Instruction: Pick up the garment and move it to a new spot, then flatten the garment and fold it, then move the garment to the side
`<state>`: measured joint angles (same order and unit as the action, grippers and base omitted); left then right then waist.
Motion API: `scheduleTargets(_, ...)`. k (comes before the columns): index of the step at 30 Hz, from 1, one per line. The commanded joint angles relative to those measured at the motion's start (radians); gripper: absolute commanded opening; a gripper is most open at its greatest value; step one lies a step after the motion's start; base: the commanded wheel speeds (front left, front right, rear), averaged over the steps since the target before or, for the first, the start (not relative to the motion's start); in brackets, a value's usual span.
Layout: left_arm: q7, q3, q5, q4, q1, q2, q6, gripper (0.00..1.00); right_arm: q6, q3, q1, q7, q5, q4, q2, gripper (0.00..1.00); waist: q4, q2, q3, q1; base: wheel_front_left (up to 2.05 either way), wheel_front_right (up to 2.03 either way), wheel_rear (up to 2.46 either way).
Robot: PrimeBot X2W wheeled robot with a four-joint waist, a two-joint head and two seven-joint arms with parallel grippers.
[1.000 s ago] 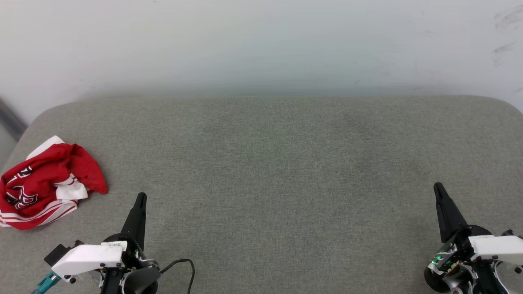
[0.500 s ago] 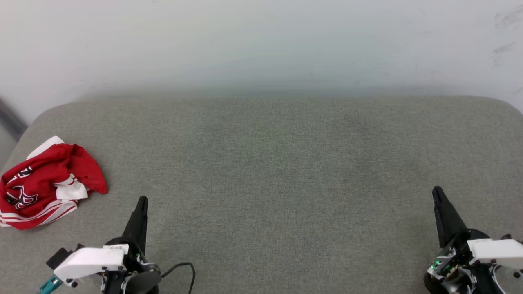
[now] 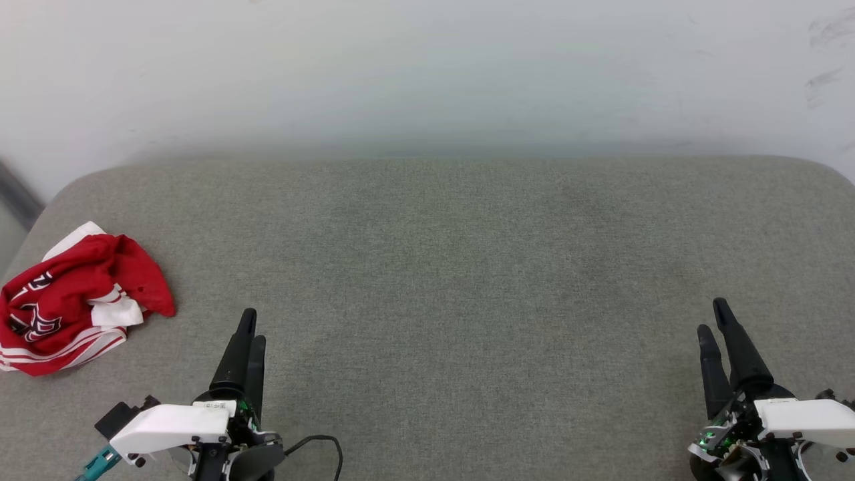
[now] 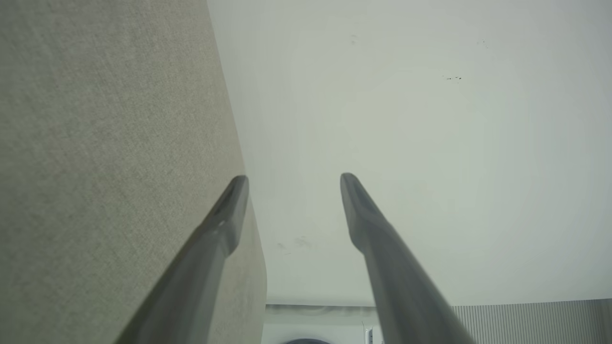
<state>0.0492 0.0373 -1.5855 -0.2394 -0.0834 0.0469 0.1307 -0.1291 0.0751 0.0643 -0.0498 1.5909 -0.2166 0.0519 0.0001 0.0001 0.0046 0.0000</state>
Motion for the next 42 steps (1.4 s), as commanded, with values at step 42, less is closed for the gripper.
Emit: scheduleTargets(42,-0.161,-0.121,0.935,0.109,-0.033,0.027,-0.034,1.0,-0.002,-0.081,-0.036,0.113,-0.929,0.149,0.041,1.0,0.0,-0.0001,-0.006,0.0,0.0,0.0,0.0)
